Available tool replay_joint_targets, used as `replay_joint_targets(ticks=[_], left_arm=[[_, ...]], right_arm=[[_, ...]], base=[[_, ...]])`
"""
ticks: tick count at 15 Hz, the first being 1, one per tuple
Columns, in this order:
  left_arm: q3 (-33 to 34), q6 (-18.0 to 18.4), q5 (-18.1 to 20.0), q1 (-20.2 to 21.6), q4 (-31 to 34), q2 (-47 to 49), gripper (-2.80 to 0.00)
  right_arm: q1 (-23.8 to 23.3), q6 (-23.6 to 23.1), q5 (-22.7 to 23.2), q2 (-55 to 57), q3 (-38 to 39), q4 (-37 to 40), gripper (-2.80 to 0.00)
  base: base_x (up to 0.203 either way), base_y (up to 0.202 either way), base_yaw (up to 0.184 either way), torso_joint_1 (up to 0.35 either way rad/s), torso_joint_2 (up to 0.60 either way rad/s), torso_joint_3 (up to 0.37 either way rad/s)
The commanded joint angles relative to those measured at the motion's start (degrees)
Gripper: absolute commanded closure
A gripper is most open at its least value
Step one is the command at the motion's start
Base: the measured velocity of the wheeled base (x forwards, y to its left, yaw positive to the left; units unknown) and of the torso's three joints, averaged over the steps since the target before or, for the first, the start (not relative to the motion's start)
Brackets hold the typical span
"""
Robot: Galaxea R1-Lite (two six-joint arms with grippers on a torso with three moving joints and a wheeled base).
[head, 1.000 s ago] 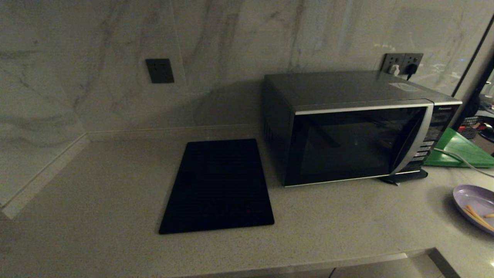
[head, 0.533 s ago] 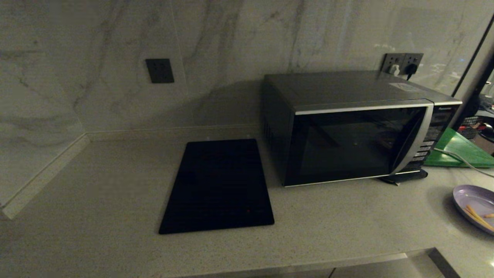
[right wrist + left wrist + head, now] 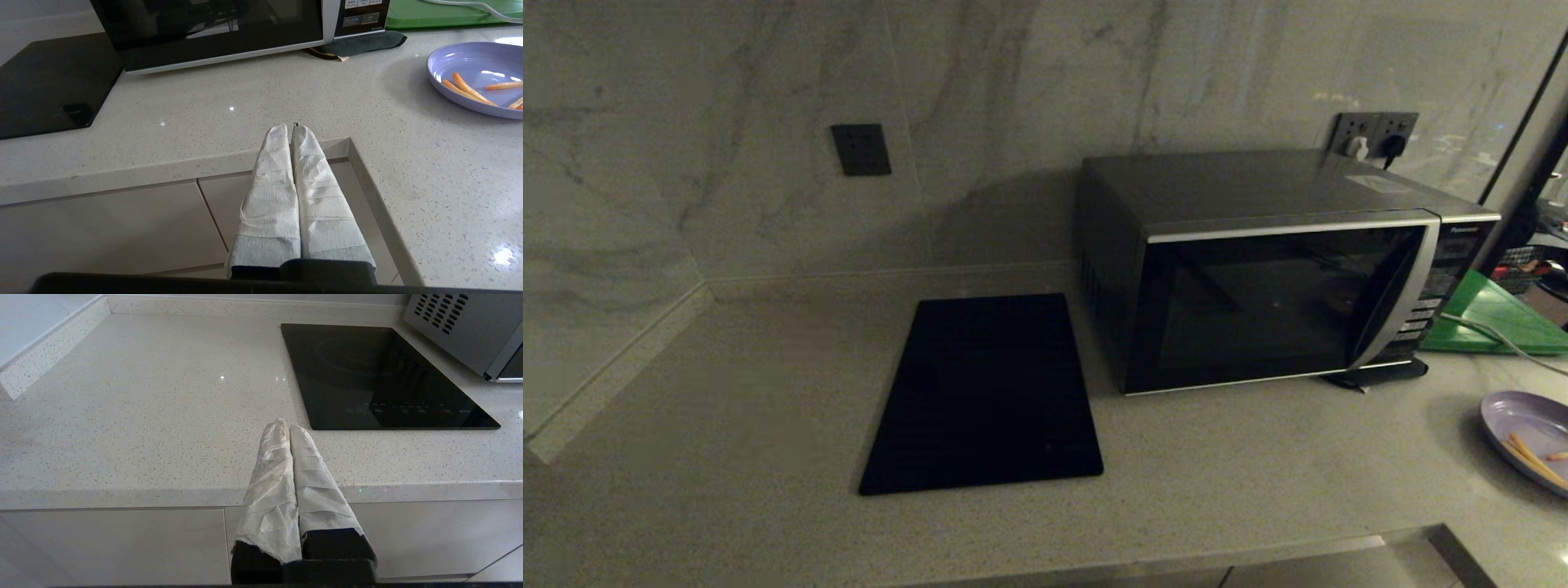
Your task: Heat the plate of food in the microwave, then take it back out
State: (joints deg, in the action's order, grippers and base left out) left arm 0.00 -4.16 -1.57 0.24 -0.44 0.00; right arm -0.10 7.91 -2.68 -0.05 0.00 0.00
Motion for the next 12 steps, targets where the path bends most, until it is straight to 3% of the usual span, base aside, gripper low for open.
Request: replay_joint_targets(ticks=[1, 12], left_arm=[[0.0, -0.1, -0.1, 0.0, 0.0, 0.1, 0.0], [0.0, -0.1, -0.1, 0.0, 0.0, 0.1, 0.0]], right_arm=[[0.0, 0.2, 0.0, 0.0, 0.1, 0.0, 0.0], [0.0, 0.7, -0.1, 0.0, 0.2, -0.2, 0.0]], base=[[0.0, 0.0, 0.0, 0.0, 0.0, 0.0], [0.0, 0.0, 0.0, 0.0, 0.0, 0.0]])
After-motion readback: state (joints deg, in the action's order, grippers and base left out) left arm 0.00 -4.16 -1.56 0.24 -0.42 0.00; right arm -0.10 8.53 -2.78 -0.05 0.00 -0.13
